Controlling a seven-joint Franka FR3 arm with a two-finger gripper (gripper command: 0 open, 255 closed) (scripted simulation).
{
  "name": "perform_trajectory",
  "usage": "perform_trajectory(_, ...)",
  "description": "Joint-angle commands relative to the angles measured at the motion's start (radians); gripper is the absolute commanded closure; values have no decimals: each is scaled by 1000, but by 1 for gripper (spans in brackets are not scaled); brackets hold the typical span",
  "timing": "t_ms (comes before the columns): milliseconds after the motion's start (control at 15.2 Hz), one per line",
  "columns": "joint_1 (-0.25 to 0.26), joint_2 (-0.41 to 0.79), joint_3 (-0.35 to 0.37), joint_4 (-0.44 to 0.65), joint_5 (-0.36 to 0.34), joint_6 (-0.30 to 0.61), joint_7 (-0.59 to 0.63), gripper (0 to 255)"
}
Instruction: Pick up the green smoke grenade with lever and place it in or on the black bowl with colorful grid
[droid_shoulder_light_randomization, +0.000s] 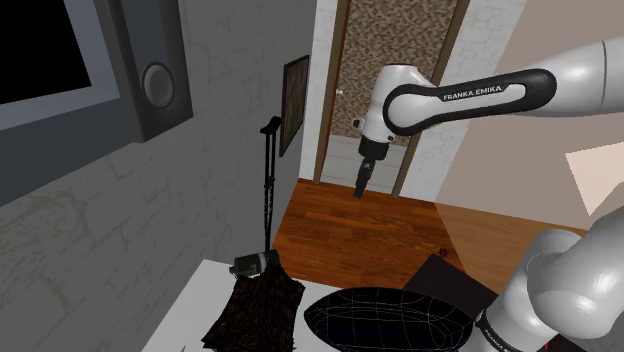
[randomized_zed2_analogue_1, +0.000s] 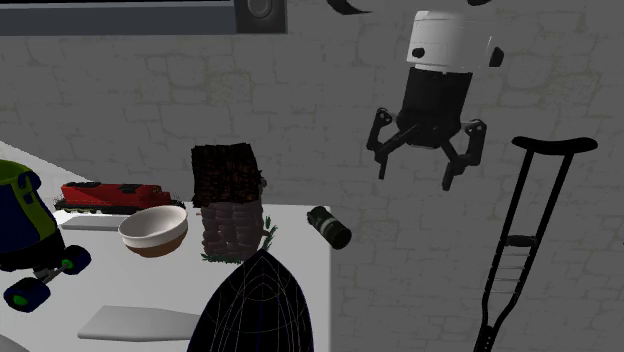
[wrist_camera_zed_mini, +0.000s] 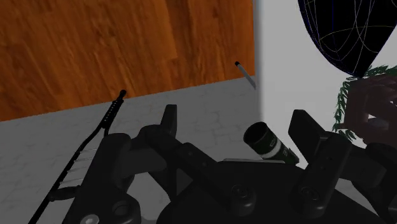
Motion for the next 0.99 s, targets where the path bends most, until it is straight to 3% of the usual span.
perform_trajectory(0,18,74,4,30,13,39,-43,0)
perform_trajectory(924,104,557,82,328,72,188,-303,0)
